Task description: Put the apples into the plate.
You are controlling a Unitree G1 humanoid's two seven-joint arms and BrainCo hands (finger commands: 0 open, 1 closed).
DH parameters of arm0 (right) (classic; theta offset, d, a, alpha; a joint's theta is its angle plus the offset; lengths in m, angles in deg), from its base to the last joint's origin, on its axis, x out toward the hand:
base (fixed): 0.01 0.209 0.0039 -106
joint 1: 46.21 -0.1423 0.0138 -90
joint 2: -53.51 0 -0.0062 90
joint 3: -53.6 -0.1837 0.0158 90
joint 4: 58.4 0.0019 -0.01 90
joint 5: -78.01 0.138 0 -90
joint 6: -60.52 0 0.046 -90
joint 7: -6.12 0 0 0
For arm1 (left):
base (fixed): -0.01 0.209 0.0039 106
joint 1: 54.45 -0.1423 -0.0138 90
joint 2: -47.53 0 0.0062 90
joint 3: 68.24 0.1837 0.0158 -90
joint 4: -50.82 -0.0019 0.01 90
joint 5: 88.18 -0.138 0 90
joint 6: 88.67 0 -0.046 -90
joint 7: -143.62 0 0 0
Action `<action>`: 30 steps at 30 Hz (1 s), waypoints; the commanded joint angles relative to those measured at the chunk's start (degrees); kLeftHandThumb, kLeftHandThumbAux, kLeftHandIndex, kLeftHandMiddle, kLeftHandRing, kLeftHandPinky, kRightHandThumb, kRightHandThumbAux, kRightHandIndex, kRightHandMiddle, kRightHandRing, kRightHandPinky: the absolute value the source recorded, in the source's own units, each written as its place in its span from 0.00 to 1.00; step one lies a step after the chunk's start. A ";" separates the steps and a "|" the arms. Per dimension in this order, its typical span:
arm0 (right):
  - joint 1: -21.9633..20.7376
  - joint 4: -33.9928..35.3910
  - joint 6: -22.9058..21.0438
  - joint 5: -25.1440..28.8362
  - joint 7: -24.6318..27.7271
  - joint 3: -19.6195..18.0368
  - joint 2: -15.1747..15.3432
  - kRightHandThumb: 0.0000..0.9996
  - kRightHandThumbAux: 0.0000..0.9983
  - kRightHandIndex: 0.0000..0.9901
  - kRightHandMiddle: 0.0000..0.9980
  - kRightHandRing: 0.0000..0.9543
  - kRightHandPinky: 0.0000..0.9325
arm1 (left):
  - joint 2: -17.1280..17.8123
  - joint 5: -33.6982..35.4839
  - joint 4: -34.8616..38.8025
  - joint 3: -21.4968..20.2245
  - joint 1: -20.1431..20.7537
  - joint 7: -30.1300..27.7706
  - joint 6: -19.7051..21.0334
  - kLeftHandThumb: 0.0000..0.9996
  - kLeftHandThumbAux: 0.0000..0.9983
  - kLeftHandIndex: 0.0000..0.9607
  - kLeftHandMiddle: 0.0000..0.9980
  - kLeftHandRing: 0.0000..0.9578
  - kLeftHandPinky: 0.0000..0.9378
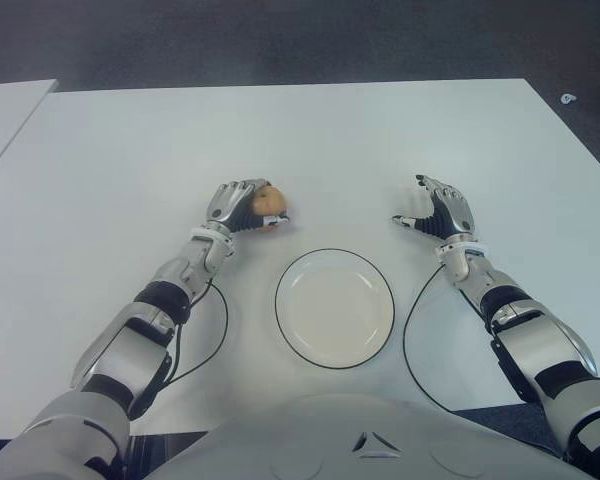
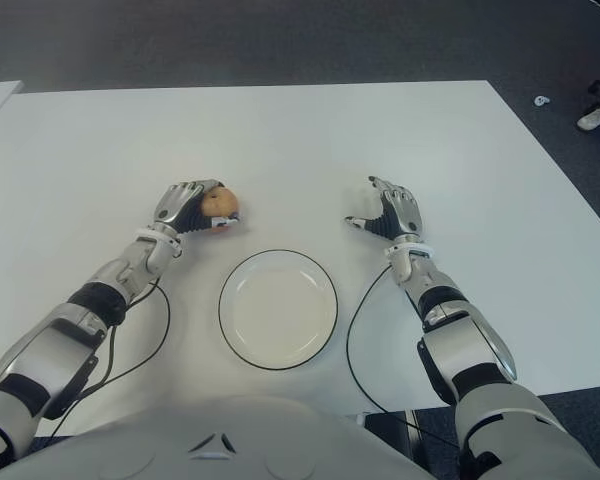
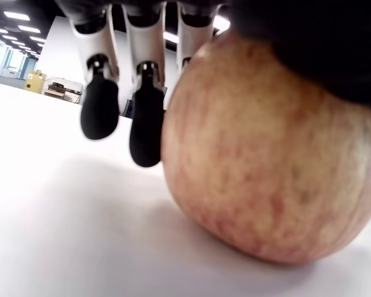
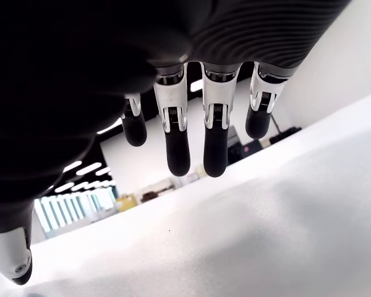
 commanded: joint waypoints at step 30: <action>6.25 -3.40 -3.52 -1.36 -0.45 0.40 -5.47 0.36 0.59 0.14 0.28 0.25 0.09 | 8.87 2.20 27.15 -8.91 -5.94 -10.87 1.42 0.85 0.67 0.43 0.51 0.80 0.82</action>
